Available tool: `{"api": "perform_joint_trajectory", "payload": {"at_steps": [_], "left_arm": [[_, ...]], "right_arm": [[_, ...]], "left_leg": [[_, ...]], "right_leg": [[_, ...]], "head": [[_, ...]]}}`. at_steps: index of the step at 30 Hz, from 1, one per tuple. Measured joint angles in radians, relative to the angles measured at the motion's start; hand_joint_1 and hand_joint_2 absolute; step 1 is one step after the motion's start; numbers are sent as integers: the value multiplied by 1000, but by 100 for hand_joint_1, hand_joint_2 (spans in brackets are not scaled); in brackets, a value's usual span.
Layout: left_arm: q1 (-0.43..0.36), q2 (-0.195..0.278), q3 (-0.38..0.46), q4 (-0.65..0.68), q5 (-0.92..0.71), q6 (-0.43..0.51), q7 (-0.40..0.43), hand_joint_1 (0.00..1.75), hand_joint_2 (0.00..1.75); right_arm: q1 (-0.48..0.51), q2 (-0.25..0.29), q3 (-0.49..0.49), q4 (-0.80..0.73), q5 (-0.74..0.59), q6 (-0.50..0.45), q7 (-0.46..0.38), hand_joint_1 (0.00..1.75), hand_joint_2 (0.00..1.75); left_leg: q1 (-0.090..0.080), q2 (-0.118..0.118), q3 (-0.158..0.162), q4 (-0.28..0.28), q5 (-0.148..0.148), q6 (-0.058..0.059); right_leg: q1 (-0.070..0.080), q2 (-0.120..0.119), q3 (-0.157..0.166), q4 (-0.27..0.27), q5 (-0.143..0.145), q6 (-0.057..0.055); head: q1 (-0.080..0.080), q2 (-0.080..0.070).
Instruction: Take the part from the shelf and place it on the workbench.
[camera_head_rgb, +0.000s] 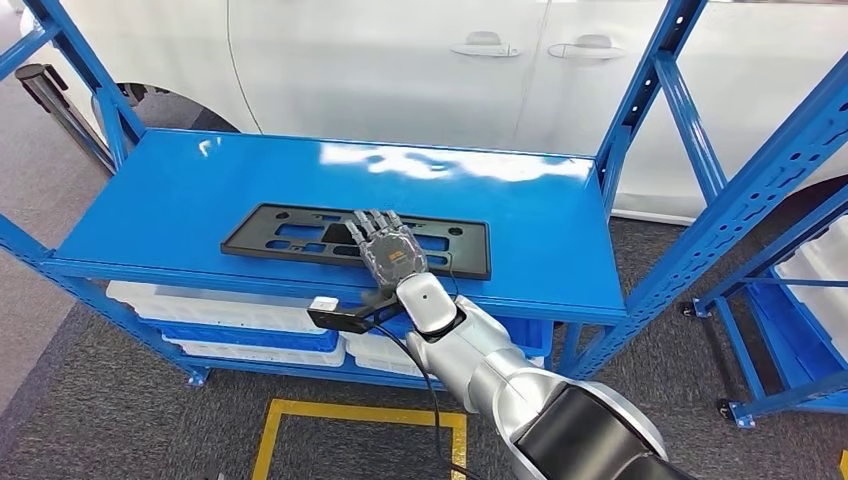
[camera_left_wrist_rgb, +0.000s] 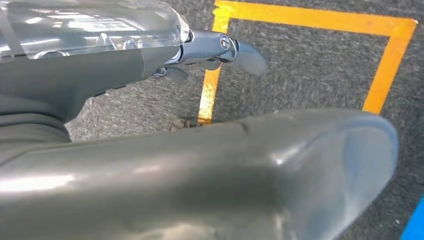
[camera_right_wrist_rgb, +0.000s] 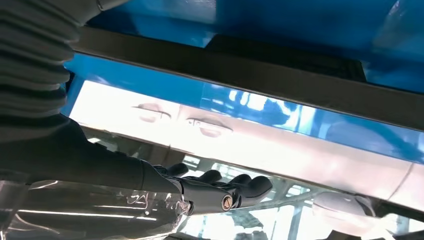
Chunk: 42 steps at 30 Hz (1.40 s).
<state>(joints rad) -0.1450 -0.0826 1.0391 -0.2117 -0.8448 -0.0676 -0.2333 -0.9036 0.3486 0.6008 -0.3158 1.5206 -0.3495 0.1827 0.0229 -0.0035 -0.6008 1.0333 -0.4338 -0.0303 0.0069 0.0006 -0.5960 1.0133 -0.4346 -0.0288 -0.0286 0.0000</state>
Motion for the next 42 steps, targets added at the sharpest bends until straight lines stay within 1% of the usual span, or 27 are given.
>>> {"api": "perform_joint_trajectory", "payload": {"at_steps": [3, 5, 6, 8, 9, 10, 11, 14, 16, 20, 22, 24, 25, 26, 27, 28, 29, 30, 32, 33, 34, 36, 37, 39, 40, 41, 42], "left_arm": [[2, -1, 0, 0, 2, 1, -1, 0, 0], [2, -1, 0, 0, 4, 2, -2, 0, 0], [2, -1, 0, 0, 4, 2, -3, 0, 0], [2, 0, 0, 0, 4, 2, -4, 0, 0], [2, 0, 0, 0, 4, 2, -5, 0, 0], [3, 0, 0, 0, 4, 2, -5, 0, 0], [3, 1, 0, 0, 4, 2, -5, 0, 0], [3, 1, 0, 0, 4, 2, -6, 0, 0], [2, 1, 0, 0, 4, 2, -6, 0, 0], [2, -1, 1, 0, -2, 1, -7, 0, 0], [2, 0, 0, 0, -2, 1, -7, 0, 0], [3, 1, 0, 0, -2, 1, -8, 0, 0], [4, 1, 0, 0, -2, 1, -9, 0, 0], [4, 2, 0, 0, -2, 1, -9, 0, 0], [4, 3, 0, 0, -2, 1, -10, 0, 0], [3, 4, 0, 0, -2, 1, -12, 0, 0], [2, 5, 0, 0, -2, 0, -13, 0, 0], [1, 6, 0, 0, -1, 0, -14, 0, 0], [1, 6, 0, 0, 1, -1, -16, 0, 0], [2, 6, 0, 0, 3, -1, -17, 0, 0], [3, 6, 0, 0, 4, -1, -18, 0, 0], [3, 6, 1, 0, 6, -1, -21, 0, 0], [2, 6, 1, 0, 7, -2, -22, 0, 0], [3, 7, 1, 0, 8, -2, -26, 0, 0], [4, 7, 1, 0, 8, -2, -28, 0, 0], [4, 7, 1, 0, 8, -3, -29, 0, 0], [4, 7, 1, 0, 9, -4, -31, 0, 0]], "right_arm": [[-1, 0, 9, 0, 0, 2, 5, 0, 175], [-2, -1, 14, 0, -1, 5, 10, 0, 175], [-2, -1, 16, 0, -2, 8, 12, 0, 175], [-1, -2, 20, 1, -5, 14, 16, 0, 175], [1, -2, 22, 2, -7, 18, 17, 0, 175], [3, -2, 23, 2, -9, 21, 18, 0, 175], [4, -2, 25, 3, -11, 23, 19, 0, 175], [1, -2, 27, 3, -13, 25, 20, 0, 175], [0, -2, 27, 3, -13, 25, 20, 0, 175], [-9, -1, 28, 3, -25, 24, 35, 0, 175], [-12, 0, 28, 3, -31, 24, 35, 0, 175], [-13, 0, 29, 3, -37, 25, 36, 0, 175], [-12, 0, 29, 3, -39, 25, 37, 0, 175], [-11, 0, 29, 3, -42, 24, 39, 0, 175], [-11, 0, 29, 3, -45, 23, 40, 0, 175], [-12, 0, 29, 3, -48, 23, 42, 0, 175], [-13, 0, 29, 3, -50, 22, 43, 10, 175], [-14, 0, 29, 3, -53, 22, 44, 30, 175], [-15, 0, 30, 3, -55, 23, 46, 114, 175], [-16, 0, 30, 3, -56, 24, 47, 146, 175], [-16, 0, 30, 3, -56, 25, 49, 169, 175], [-18, -1, 33, 3, -54, 26, 51, 168, 175], [-19, -1, 36, 3, -53, 27, 51, 168, 175], [-18, -2, 41, 6, -51, 32, 52, 170, 175], [-17, -2, 44, 8, -51, 34, 53, 171, 175], [-16, -2, 46, 9, -50, 37, 53, 168, 175], [-16, -2, 47, 10, -50, 40, 54, 162, 175]], "left_leg": [[-2, -3, 5, -16, 2, 21], [0, -3, 5, -21, 7, 34], [2, -2, 5, -24, 9, 39], [2, -2, 3, -24, 10, 43], [1, -2, 2, -24, 10, 44], [1, -2, 2, -23, 10, 43], [1, -2, 2, -23, 10, 43], [0, -4, 4, -22, 9, 41], [0, -5, 5, -23, 8, 41], [-1, -2, 2, -19, 0, 6], [0, -1, -34, 65, -51, -2], [1, -2, -99, 205, -113, -9], [1, -2, -121, 250, -124, -12], [1, -1, -124, 255, -115, -14], [2, -1, -106, 217, -86, -15], [3, 0, -71, 146, -47, -15], [3, 1, -35, 75, -20, -14], [2, 0, -8, 20, -1, -8], [-1, -2, 6, -15, 0, 6], [-2, -3, 4, -16, 1, 14], [0, -3, 3, -17, 3, 20], [2, -2, 4, -21, 6, 33], [3, -2, 4, -23, 7, 37], [2, -2, 3, -23, 7, 40], [1, -2, 3, -22, 7, 41], [1, -2, 3, -22, 7, 40], [1, -3, 4, -22, 7, 40]], "right_leg": [[3, 1, -5, 3, -1, 13], [1, 1, -15, 28, -21, 25], [-1, 1, -32, 67, -46, 30], [-7, 0, -94, 200, -112, 38], [-9, 0, -124, 262, -135, 40], [-11, 0, -142, 296, -140, 41], [-12, 0, -139, 290, -125, 41], [-11, 0, -63, 132, -35, 30], [-10, 0, -43, 90, -16, 27], [-5, -1, 4, -18, 6, -1], [-9, -3, 12, -30, 11, -8], [-7, -4, 13, -30, 11, -12], [-7, -4, 13, -29, 10, -12], [-7, -3, 13, -27, 9, -11], [-8, -3, 14, -24, 7, -10], [-8, -2, 15, -19, 3, -7], [-7, -1, 14, -13, -2, -2], [-5, 0, 12, -6, -6, 3], [-1, 0, 5, 2, -9, 11], [0, 0, 3, 3, -9, 15], [-1, 0, 2, 5, -11, 20], [-4, 0, -15, 45, -40, 31], [-7, 0, -38, 95, -69, 36], [-10, 0, -104, 233, -131, 43], [-11, 0, -130, 283, -144, 44], [-11, 0, -141, 299, -139, 43], [-11, 0, -130, 271, -113, 40]], "head": [[0, 0], [0, 0], [0, 0], [0, 0], [0, 0], [0, 0], [0, 0], [0, 0], [0, 0], [0, 0], [0, 0], [0, 0], [0, 0], [0, 0], [0, 0], [0, 0], [0, 0], [0, 0], [0, 0], [0, 0], [0, 0], [0, 0], [0, 0], [0, 0], [0, 0], [0, 0], [0, 0]]}}
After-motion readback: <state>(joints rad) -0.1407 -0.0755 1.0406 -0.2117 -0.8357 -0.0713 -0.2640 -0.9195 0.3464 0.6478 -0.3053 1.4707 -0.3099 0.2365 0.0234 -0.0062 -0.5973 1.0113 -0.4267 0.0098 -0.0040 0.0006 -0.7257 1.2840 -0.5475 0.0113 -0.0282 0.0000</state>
